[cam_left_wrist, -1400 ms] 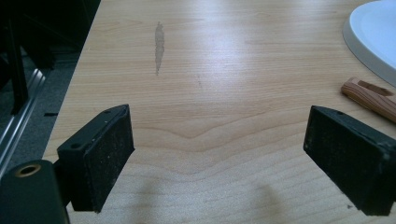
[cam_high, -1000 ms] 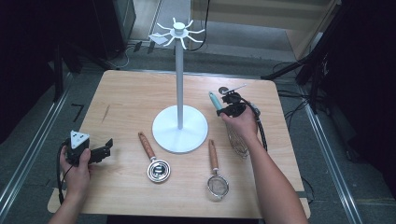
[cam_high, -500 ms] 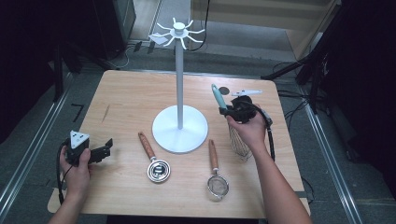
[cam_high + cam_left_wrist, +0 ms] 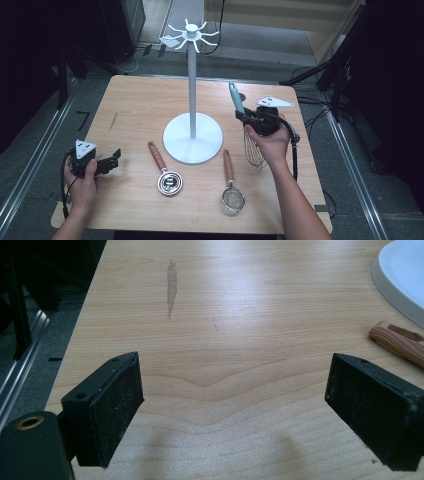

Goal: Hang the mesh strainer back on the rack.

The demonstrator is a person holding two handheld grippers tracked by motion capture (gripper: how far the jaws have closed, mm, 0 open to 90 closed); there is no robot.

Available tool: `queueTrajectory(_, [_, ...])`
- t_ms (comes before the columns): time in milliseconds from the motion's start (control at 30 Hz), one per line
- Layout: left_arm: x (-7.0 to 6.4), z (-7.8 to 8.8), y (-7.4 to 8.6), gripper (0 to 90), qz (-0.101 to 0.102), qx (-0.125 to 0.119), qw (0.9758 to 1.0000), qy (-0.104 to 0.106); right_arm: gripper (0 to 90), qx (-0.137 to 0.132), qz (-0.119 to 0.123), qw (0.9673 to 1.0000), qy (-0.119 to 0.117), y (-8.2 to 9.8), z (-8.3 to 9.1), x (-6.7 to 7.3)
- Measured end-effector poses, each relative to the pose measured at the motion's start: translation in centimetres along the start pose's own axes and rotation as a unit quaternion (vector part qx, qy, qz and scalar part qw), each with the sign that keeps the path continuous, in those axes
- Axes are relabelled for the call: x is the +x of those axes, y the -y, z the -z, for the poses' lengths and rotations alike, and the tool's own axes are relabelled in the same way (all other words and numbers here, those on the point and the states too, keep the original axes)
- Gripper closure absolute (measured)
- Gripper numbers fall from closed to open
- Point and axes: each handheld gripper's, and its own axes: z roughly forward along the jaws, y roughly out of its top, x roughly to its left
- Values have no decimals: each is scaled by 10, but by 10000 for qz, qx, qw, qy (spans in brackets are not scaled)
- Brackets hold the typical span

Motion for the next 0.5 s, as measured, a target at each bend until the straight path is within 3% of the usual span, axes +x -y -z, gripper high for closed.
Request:
queueTrajectory(233, [0, 0, 0, 91, 2, -4, 10000, -13, 713, -463, 50, 9987, -180, -7, 14, 9])
queueTrajectory(500, [0, -1, 0, 91, -2, 12, 10000, -17, 712, -937, 66, 9944, -475, -13, 27, 22])
